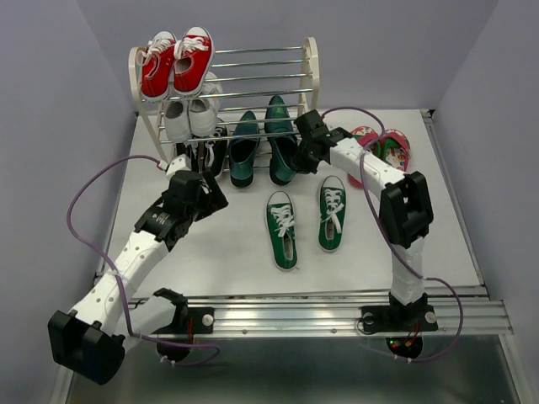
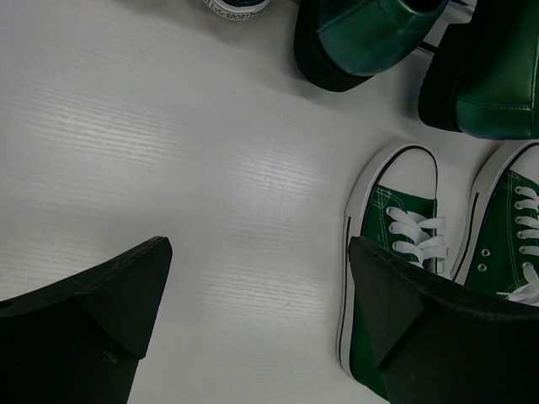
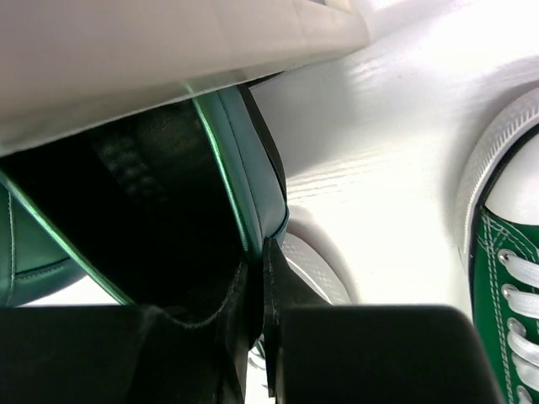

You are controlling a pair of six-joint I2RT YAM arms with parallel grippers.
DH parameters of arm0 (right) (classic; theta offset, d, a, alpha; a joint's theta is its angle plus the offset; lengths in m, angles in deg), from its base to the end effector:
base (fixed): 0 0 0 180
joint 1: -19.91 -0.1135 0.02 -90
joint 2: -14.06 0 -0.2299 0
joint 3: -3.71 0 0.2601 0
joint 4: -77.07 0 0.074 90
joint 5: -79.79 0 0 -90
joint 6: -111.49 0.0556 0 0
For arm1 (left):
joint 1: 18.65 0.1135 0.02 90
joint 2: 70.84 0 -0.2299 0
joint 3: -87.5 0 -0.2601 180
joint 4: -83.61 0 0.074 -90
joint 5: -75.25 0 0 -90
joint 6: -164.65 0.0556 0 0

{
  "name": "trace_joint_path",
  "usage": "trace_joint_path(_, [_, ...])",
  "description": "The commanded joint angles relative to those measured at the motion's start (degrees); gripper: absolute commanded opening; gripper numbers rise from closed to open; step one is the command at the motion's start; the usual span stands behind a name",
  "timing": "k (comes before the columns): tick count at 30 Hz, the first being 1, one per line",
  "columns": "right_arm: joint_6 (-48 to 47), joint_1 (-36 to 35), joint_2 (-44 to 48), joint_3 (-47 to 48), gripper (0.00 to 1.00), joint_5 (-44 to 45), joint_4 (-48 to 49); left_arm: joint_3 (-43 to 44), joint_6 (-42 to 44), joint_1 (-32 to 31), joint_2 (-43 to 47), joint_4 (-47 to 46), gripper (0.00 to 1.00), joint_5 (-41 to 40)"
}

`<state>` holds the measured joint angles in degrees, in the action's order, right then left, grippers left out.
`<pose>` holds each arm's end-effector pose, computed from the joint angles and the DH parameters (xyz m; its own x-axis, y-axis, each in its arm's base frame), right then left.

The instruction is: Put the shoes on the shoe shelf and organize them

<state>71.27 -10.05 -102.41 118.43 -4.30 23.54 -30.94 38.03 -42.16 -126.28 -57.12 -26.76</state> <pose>0.3980 0.2228 0.2051 -0.8003 0.4153 -0.4324 0.2558 0.8888 0.3803 0.2391 -0.0914 0.2604 -0.5399 -0.4014 -0.7399 -0.1142 0.9058 -0.4081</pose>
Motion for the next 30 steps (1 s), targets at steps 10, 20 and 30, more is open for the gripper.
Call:
trace_joint_path(10, [2.0,-1.2,-3.8,11.9,0.11,4.2,2.2,-0.9,0.6,0.3,1.6,-1.3,0.99,0.1])
trace_joint_path(20, [0.6,-1.7,-5.4,12.0,0.34,5.4,2.8,-1.1,0.6,0.3,1.8,-1.4,0.99,0.1])
trace_joint_path(30, [1.2,-1.7,-3.5,7.9,0.50,3.1,6.9,-1.0,0.5,0.3,2.0,-1.3,0.99,-0.2])
